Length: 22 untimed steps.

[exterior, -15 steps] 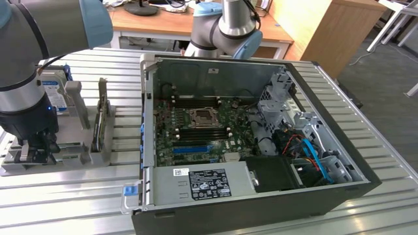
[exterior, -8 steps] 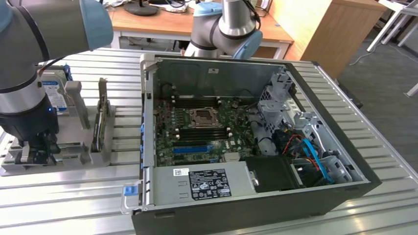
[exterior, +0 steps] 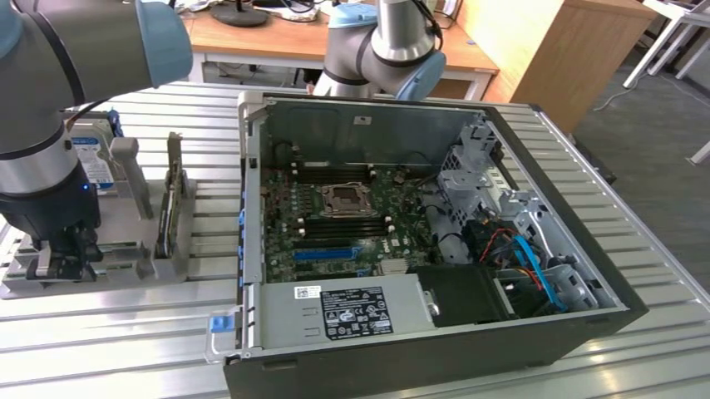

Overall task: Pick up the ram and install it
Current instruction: 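Pick up the ram and move it above insertion slot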

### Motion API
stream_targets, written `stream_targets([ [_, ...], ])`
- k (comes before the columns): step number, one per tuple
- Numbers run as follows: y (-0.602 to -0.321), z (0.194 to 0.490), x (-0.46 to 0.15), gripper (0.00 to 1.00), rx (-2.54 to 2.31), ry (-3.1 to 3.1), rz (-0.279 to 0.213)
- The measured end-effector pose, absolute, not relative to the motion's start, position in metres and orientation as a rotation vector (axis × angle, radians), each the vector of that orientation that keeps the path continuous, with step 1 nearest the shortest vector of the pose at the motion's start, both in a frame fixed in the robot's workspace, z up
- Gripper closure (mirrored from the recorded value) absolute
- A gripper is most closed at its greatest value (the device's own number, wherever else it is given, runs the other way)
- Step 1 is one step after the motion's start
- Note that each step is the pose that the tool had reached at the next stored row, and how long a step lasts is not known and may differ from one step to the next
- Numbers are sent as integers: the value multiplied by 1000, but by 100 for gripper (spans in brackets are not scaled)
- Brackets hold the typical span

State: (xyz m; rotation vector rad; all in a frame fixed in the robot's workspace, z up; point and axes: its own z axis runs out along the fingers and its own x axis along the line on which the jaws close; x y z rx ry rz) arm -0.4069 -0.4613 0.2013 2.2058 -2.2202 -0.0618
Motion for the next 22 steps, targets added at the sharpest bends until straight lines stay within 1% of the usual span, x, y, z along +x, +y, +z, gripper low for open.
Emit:
stream_targets([
  [10, -461, 200, -407, 64, 2206, -2220, -62],
  [12, -461, 200, -407, 66, 2206, -2220, -62],
  [13, -461, 200, -407, 73, 2206, -2220, -62],
  [22, -461, 200, -407, 73, 2206, -2220, -62],
])
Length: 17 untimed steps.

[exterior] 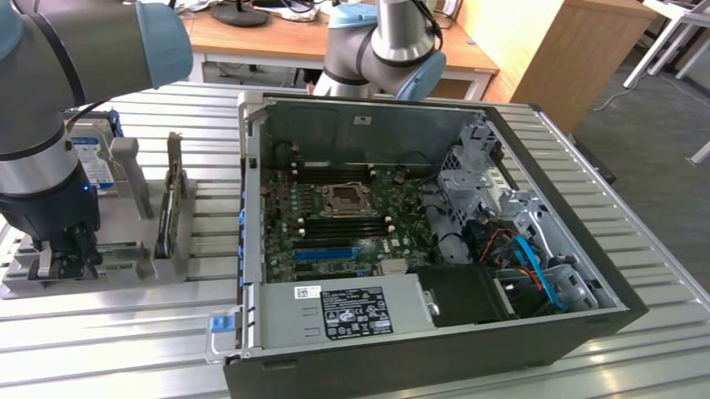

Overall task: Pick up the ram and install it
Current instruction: 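Pick up the ram and move it above insertion slot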

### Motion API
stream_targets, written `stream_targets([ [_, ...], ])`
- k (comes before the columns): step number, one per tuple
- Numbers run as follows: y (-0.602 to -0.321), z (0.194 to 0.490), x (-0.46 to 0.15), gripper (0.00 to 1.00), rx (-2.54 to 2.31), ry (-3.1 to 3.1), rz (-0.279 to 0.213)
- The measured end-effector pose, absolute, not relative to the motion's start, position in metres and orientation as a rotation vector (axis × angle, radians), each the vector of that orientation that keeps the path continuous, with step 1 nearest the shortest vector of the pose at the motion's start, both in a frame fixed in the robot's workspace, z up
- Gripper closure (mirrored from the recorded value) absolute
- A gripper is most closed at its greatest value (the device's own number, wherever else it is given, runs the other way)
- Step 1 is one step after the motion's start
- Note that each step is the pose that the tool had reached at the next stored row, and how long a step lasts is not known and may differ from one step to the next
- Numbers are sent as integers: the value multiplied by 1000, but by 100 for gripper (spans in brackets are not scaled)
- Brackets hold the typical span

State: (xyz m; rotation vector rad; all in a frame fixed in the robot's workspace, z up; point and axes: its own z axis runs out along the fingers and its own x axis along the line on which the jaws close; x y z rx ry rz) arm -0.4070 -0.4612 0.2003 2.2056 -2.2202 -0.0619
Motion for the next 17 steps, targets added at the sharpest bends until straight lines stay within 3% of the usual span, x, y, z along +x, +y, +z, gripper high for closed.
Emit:
stream_targets([
  [11, -460, 200, -407, 73, 2206, -2220, -62],
  [13, -460, 200, -407, 74, 2206, -2220, -62],
  [14, -460, 200, -407, 81, 2206, -2220, -62],
  [17, -460, 200, -407, 81, 2206, -2220, -62],
])
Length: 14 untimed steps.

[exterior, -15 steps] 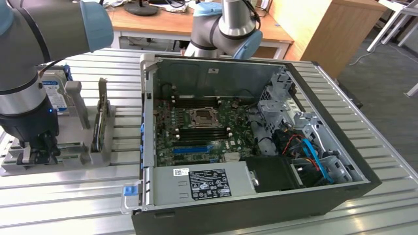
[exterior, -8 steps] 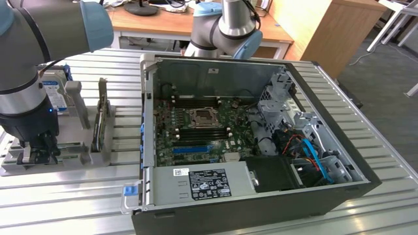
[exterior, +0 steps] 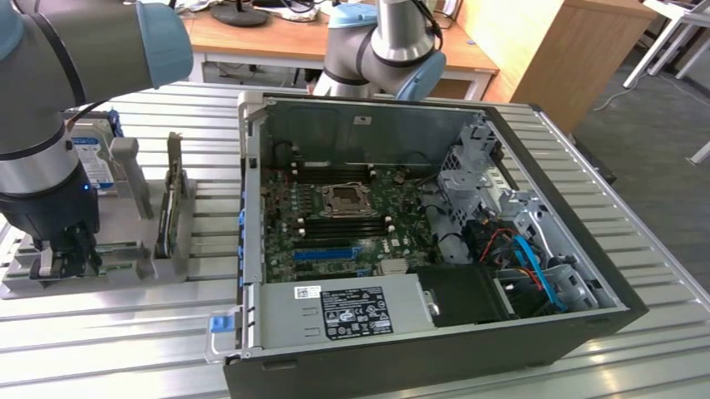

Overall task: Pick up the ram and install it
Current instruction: 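Pick up the ram and move it above insertion slot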

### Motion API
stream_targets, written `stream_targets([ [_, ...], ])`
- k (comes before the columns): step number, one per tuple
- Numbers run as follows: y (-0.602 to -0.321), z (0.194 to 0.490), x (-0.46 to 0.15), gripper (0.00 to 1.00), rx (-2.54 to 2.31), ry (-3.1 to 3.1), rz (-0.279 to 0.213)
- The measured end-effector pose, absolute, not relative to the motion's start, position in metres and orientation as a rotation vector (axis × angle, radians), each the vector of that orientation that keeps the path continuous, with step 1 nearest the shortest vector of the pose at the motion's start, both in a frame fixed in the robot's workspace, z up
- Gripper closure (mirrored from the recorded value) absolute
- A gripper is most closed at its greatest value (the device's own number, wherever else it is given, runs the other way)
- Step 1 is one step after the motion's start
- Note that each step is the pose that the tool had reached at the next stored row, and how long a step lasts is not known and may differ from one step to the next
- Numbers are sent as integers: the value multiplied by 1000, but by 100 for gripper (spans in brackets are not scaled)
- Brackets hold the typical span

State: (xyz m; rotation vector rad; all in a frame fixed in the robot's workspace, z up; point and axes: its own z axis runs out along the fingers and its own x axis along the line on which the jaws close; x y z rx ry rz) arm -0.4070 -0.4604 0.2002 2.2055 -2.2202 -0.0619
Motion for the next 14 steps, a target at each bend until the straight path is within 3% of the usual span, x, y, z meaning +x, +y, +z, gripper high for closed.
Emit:
stream_targets([
  [6, -460, 200, -407, 81, 2206, -2220, -62],
  [8, -460, 200, -407, 88, 2206, -2220, -62],
  [14, -460, 200, -407, 88, 2206, -2220, -62],
])
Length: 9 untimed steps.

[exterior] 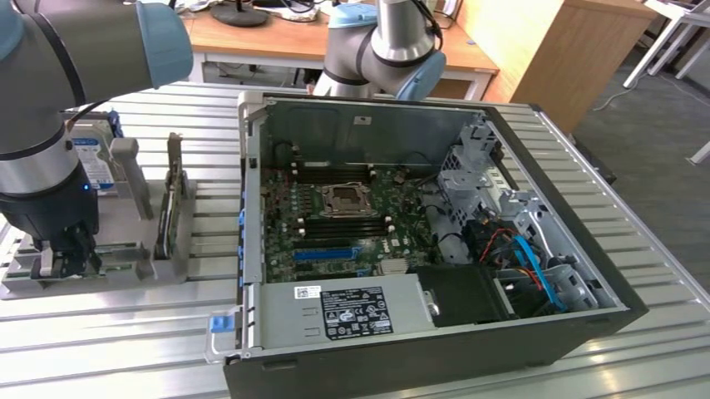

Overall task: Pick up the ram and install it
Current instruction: 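Pick up the ram and move it above insertion slot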

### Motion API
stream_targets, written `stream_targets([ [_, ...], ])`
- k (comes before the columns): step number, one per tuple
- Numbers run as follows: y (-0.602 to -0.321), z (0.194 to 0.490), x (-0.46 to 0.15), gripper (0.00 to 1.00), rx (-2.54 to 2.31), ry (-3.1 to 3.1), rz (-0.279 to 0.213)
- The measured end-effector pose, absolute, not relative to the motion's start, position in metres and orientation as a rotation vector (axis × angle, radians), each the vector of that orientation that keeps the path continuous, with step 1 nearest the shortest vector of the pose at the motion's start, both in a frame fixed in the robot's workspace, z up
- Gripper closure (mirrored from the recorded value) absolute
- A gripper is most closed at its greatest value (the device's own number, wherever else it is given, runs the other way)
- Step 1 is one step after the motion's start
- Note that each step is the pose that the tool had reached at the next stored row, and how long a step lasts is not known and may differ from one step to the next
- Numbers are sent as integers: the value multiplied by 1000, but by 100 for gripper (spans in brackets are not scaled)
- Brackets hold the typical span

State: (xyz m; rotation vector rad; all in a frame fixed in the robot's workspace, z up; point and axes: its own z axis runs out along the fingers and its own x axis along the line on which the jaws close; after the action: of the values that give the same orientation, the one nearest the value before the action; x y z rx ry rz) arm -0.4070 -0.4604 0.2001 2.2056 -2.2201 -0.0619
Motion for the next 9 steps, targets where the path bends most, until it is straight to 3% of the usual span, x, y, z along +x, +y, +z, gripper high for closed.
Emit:
stream_targets([
  [9, -460, 200, -407, 88, 2210, -2216, -62],
])
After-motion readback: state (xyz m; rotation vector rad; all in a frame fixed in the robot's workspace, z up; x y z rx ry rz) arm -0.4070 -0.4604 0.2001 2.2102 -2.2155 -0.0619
